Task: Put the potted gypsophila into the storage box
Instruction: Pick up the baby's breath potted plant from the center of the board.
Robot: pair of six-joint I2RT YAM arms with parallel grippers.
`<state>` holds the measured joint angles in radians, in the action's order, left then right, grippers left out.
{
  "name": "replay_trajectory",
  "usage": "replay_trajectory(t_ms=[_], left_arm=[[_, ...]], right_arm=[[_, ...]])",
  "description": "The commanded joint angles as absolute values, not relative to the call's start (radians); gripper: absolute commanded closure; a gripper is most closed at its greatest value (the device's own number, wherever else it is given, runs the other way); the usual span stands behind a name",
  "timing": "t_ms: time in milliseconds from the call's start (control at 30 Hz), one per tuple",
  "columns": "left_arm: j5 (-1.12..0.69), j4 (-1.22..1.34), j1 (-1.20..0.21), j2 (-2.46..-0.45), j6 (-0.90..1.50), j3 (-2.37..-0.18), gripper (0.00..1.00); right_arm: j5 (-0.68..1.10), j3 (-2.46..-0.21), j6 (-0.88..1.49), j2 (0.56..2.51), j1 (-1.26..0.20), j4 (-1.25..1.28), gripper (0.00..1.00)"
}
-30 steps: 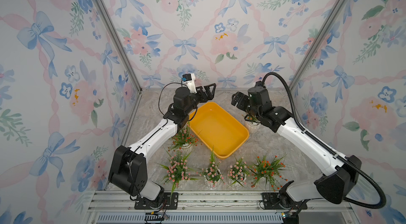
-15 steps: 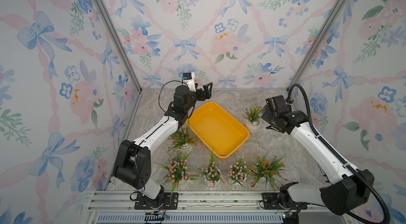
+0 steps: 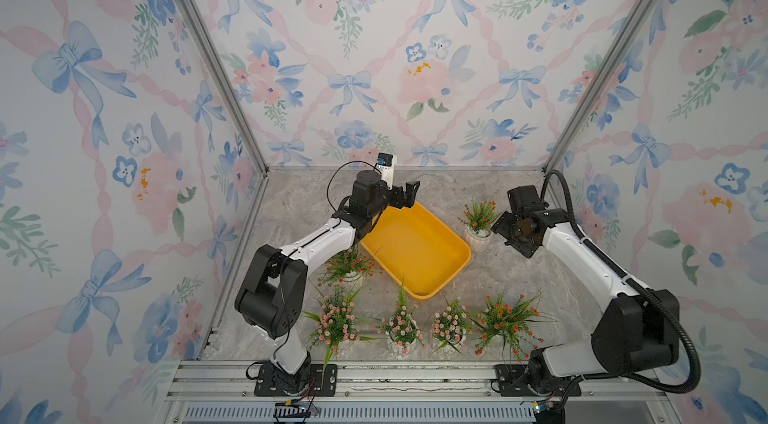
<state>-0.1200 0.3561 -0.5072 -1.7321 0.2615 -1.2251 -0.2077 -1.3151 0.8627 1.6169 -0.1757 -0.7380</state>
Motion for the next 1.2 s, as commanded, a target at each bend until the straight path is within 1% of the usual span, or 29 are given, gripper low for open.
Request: replay_trajectory(t_ms=[0,167,367,700,900,1067,1167], left_arm=[[-0.103,0.26,-0.539,-1.765,0.137,-1.278,0.02],[-0.08,0.252,-0.555,-1.782,0.118,-1.275,0.02],[-0.052,0.253,-0.554,-1.777,0.143,-1.259,0.02],[0.014,0.253,-0.555,-1.758,0.164,-1.224,0.02],[0.035,0.253,-0.555,-1.773,0.186,-1.223,0.02],[0.049,0.253,-0.557,-1.773,0.188,-1.22,0.02],[0.062,0.253,-0.557,-1.773,0.179,-1.218,0.02]], right_arm=[[-0.136,-1.315,0.841,1.688,-0.163,-0.71,0.24],[-0.099,-1.298,0.838,1.72,-0.159,-0.666,0.31],[-0.067,-1.334,0.816,1.795,-0.156,-0.631,0.39],[-0.045,-1.442,0.818,1.926,-0.149,-0.647,0.63],[-0.07,-1.47,0.821,1.94,-0.149,-0.692,0.76],[-0.061,-1.482,0.822,1.957,-0.149,-0.697,0.88],[-0.051,-1.488,0.823,1.971,-0.15,-0.702,0.94]])
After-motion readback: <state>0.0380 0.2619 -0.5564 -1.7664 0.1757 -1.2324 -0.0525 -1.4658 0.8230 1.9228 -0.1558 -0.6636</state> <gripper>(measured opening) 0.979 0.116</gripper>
